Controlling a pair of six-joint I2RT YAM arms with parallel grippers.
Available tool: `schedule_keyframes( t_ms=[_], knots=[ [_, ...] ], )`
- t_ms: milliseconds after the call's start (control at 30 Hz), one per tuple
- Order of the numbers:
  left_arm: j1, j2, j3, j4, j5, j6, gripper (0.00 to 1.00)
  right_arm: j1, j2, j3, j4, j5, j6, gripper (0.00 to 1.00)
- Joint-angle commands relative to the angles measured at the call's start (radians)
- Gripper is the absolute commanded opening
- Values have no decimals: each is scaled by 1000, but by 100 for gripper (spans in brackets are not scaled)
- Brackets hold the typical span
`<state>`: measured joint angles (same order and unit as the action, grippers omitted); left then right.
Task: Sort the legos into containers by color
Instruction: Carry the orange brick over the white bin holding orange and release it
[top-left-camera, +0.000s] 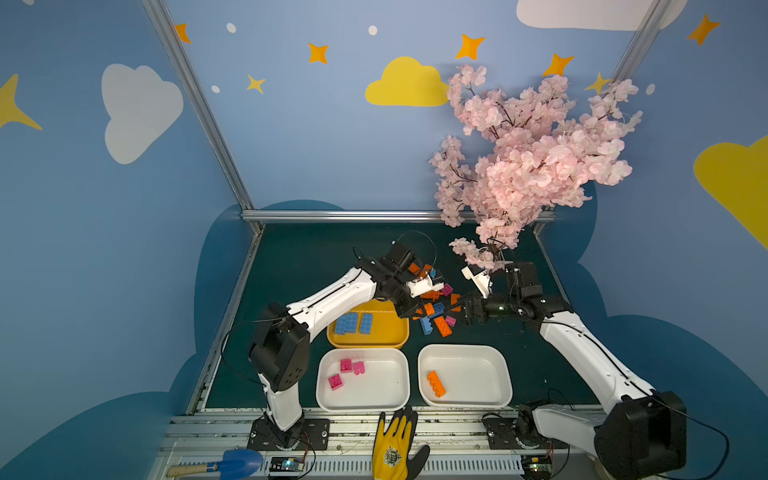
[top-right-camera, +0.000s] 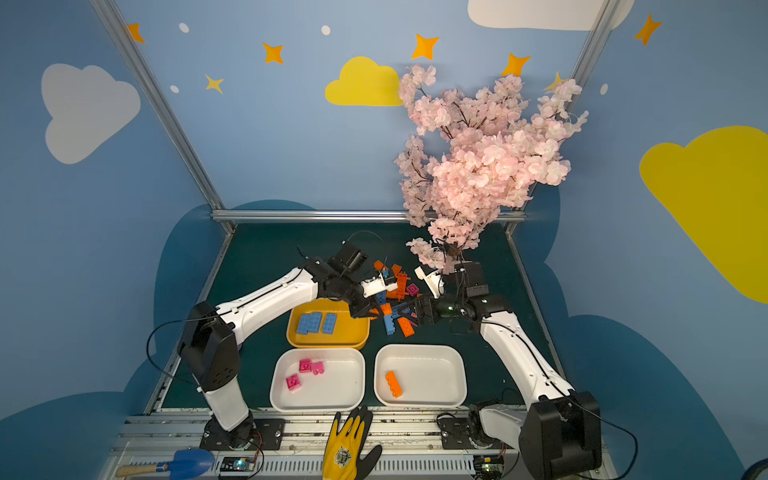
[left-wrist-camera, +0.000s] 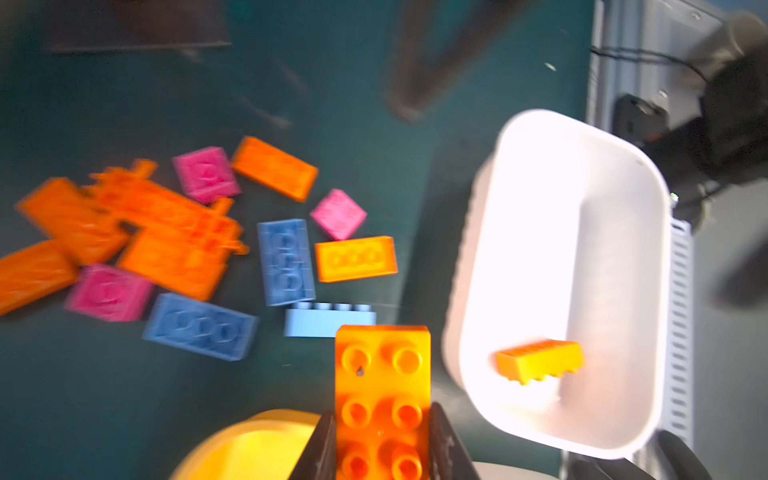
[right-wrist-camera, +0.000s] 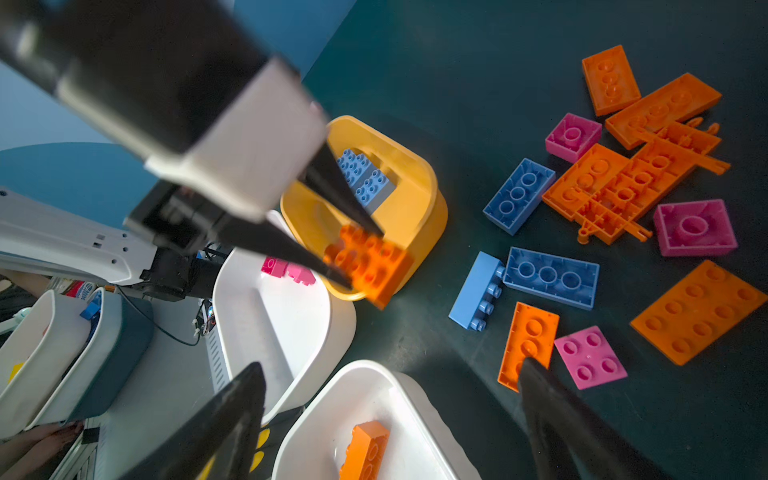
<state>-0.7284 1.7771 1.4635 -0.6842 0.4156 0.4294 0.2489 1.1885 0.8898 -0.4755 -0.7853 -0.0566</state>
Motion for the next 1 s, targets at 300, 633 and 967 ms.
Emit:
schedule_keyframes(
  t_ms=[300,633,967],
  knots=[
    [-175,-60,-232,221,95,69,29,-65,-37,0,-10,0,-3,94],
    [-230,-3,-274,310,20,95,33,-75,-44,12,-42,-11,-22,93],
    [-236,-39,-256,303,-19,45,58,-77,-42,33,-65,-10,-50,94]
  ],
)
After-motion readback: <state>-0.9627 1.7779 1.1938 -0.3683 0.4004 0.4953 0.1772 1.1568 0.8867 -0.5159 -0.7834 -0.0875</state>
